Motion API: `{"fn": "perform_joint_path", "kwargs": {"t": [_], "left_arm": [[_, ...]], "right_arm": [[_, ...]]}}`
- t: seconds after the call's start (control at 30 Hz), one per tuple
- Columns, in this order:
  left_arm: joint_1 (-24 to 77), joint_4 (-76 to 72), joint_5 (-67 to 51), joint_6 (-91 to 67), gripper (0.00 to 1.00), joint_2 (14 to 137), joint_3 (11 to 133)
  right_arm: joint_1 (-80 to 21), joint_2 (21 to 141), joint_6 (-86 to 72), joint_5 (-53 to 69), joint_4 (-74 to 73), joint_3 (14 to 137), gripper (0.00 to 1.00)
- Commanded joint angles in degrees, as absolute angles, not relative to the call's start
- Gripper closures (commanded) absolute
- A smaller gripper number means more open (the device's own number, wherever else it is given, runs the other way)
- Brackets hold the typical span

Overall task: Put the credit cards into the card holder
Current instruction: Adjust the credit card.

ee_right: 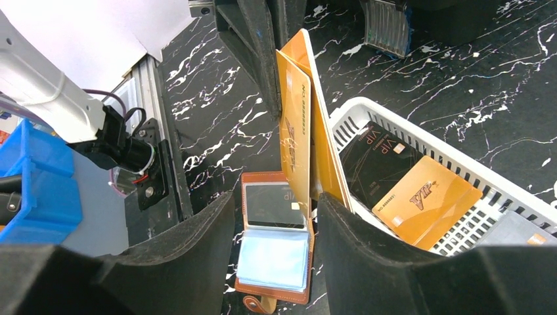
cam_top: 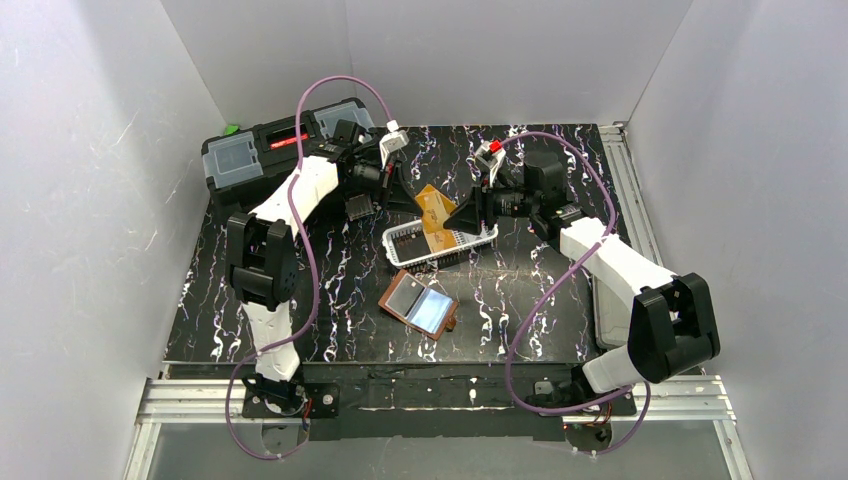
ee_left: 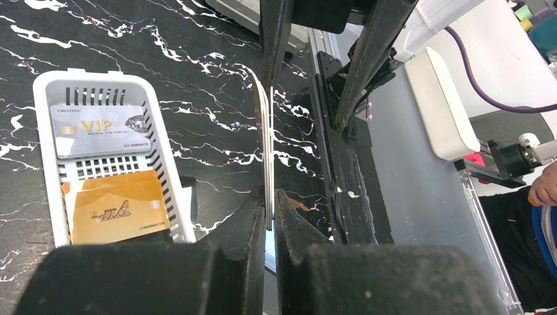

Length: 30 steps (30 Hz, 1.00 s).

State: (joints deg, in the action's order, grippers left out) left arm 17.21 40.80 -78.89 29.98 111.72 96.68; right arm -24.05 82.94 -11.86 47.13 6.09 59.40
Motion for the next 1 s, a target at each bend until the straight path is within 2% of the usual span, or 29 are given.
{"fn": "perform_joint_path", "kwargs": {"t": [0.0, 0.53, 0.77, 0.97], "left_arm": [[18.24, 43.15, -83.92, 29.99, 1.0, 107.71, 97.66], [18.74, 43.33, -85.98, 28.23, 1.0, 108.1, 99.16], [18.99, 43.2, -85.34, 28.65, 1.0, 108.23, 99.23], [18.98, 43.17, -81.37, 29.14, 1.0, 108.15, 98.0]], "right_arm": [[-23.56, 83.41, -12.37, 48.6, 8.78, 60.99, 0.43], [-24.19, 85.14, -16.17, 53.97, 14.43, 59.16, 0.45], [-24.99, 88.74, -22.37, 56.47, 19.5, 61.09, 0.68], [-25.31, 90.14, -23.02, 56.18, 18.02, 61.51, 0.99]]}}
